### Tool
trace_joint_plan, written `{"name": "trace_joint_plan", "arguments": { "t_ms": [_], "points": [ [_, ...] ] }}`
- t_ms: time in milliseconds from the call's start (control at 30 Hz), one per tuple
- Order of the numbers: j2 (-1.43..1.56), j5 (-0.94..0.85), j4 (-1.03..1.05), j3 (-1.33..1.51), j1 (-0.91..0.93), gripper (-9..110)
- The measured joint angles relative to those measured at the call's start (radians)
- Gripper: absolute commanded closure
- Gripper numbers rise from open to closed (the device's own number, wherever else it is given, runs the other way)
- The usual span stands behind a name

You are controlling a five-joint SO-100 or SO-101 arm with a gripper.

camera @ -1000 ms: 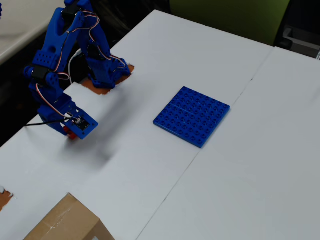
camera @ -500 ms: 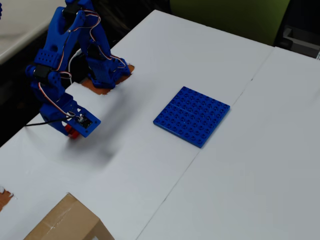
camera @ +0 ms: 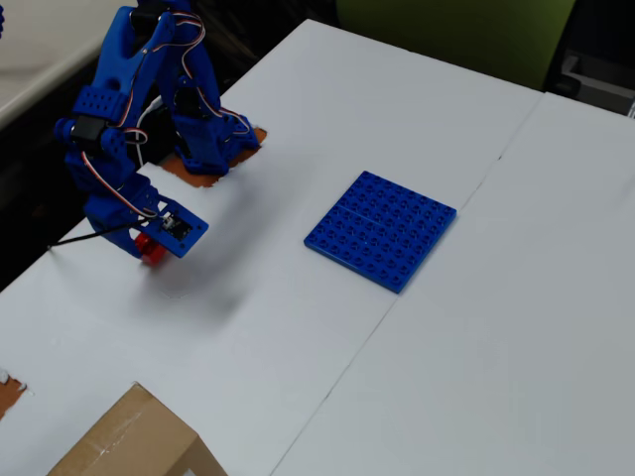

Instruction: Pick up the 2x2 red block and go up the 8x8 blue block.

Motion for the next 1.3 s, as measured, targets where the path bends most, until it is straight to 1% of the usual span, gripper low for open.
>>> {"name": "trace_joint_plan", "arguments": {
  "t_ms": [200, 400, 633, 867, 1033, 1300],
  "points": [
    [0.034, -0.031, 0.348, -0.278, -0.077, 97],
    [0.066, -0.077, 0.503, -0.417, -0.164, 97],
    [0.080, -0.080, 0.594, -0.551, -0.327, 96],
    [0.077, 0.041, 0.597, -0.635, -0.560, 96],
    [0.029, 0.097, 0.597, -0.726, -0.704, 95],
    [-0.020, 0.094, 0.597, -0.867, -0.856, 95]
  ]
}}
